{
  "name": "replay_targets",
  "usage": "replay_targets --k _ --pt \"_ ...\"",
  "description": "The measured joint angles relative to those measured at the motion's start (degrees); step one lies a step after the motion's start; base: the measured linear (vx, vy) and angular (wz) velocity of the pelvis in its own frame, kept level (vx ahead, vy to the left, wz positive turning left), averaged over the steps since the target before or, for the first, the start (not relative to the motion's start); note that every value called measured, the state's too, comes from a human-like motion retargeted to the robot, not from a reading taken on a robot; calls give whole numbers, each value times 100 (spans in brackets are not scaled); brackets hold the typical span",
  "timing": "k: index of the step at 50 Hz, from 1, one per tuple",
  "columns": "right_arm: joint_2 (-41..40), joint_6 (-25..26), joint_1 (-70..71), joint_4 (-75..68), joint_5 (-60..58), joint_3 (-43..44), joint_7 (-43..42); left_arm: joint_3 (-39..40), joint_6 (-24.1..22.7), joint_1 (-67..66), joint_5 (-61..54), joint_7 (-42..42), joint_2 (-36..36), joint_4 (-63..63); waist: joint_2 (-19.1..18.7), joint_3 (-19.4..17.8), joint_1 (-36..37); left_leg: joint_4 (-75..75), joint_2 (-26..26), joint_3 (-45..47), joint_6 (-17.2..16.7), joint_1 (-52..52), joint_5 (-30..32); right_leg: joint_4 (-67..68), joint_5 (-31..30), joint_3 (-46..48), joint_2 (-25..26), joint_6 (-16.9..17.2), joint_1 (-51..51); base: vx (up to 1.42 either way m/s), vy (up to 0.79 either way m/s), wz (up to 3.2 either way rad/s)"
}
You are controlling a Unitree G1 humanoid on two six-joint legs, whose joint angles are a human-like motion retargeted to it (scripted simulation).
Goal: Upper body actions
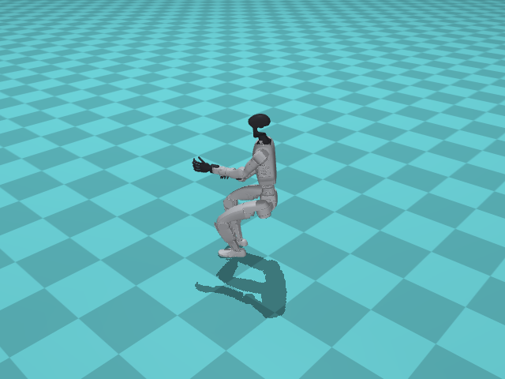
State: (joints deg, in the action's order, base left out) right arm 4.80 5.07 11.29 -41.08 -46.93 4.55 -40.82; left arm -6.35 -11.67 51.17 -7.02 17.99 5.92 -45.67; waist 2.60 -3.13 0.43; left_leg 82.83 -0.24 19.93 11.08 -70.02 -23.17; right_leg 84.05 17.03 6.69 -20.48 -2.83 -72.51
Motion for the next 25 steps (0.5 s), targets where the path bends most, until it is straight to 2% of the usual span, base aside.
replay_targets --k 10,25 --pt "3 -21 41 11 -12 -27 18 150 69 176 205 210 -33 -445 -13 -3 -44 -2 17 9 -1 -33 8 -3 0 -11 21 -7 -41 0 0 0" --pt "5 -11 44 37 -21 -11 30 294 109 308 -116 -383 64 -796 -43 -11 -41 -10 11 11 3 -38 13 -2 -5 -15 19 -3 -40 0 0 0"
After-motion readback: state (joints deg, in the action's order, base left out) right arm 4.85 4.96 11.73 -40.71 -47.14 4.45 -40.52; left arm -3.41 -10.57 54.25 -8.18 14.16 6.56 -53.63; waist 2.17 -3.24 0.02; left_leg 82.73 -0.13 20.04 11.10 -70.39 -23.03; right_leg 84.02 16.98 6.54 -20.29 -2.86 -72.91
